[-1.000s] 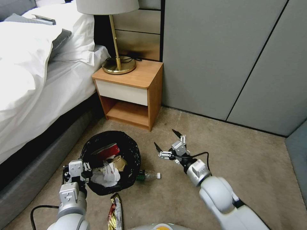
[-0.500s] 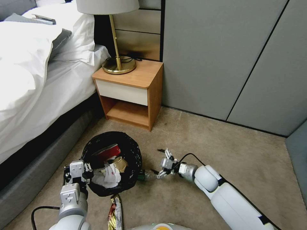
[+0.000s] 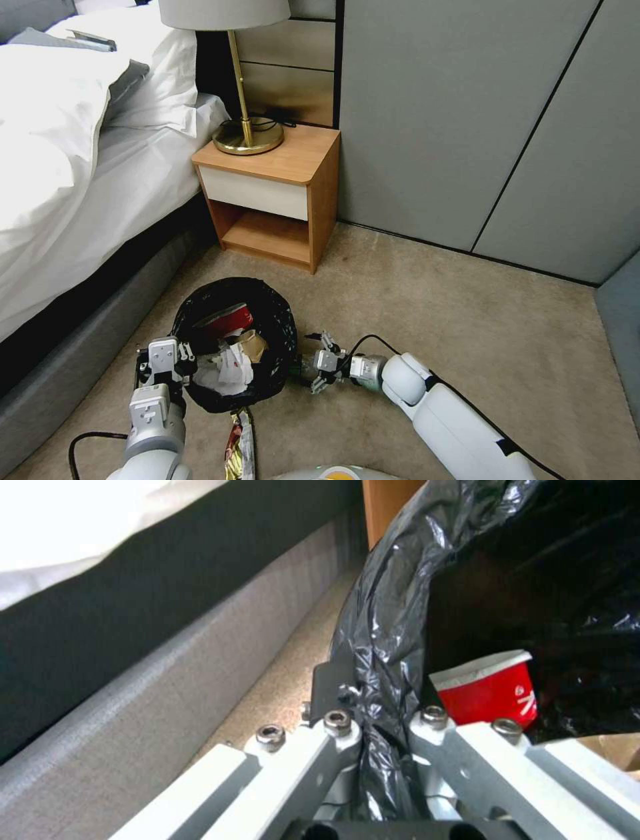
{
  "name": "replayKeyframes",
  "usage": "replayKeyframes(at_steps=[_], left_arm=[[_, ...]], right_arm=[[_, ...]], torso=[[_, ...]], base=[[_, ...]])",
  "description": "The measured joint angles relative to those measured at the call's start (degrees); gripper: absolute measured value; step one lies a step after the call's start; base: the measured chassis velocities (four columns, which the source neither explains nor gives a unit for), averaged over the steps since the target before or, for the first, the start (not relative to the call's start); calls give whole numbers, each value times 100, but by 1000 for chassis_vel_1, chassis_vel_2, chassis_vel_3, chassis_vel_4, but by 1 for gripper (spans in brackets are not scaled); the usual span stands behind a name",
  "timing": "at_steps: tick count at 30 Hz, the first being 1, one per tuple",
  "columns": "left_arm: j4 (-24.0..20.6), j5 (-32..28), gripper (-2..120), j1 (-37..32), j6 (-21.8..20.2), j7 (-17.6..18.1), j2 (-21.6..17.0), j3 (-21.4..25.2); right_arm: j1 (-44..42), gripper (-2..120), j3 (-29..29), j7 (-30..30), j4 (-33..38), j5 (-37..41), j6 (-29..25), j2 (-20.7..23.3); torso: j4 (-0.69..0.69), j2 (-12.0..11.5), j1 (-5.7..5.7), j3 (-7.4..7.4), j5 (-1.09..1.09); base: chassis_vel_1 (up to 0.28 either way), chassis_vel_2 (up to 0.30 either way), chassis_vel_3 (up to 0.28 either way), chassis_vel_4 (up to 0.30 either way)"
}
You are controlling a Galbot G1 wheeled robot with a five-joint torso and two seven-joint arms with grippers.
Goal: Pick up the trash bin, then pick up the garbage from the floor and place it into the trash bin.
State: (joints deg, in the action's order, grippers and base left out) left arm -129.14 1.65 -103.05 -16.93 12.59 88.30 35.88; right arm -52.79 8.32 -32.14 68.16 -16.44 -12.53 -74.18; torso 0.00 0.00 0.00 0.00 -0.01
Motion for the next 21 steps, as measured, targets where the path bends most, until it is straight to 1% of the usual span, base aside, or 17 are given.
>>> replayKeyframes(at_steps=[7,11,21], left_arm=[[45,48,0,-1,9,1,16,-26],[77,60,0,-21,21,1,15,-31],[96,104,0,-98,44,1,15,-31]], right_arm=[[100,100,34,38,-470,-78,-86,-188],[180,100,-40,93,-838,-134,-165,-263],[342,100,-155,121,-1363,-159,-319,-410]], torso=[[0,0,0,0,1],[0,0,0,0,1],[0,0,0,0,1]], base=[[0,0,0,0],[0,0,0,0],[0,0,0,0]])
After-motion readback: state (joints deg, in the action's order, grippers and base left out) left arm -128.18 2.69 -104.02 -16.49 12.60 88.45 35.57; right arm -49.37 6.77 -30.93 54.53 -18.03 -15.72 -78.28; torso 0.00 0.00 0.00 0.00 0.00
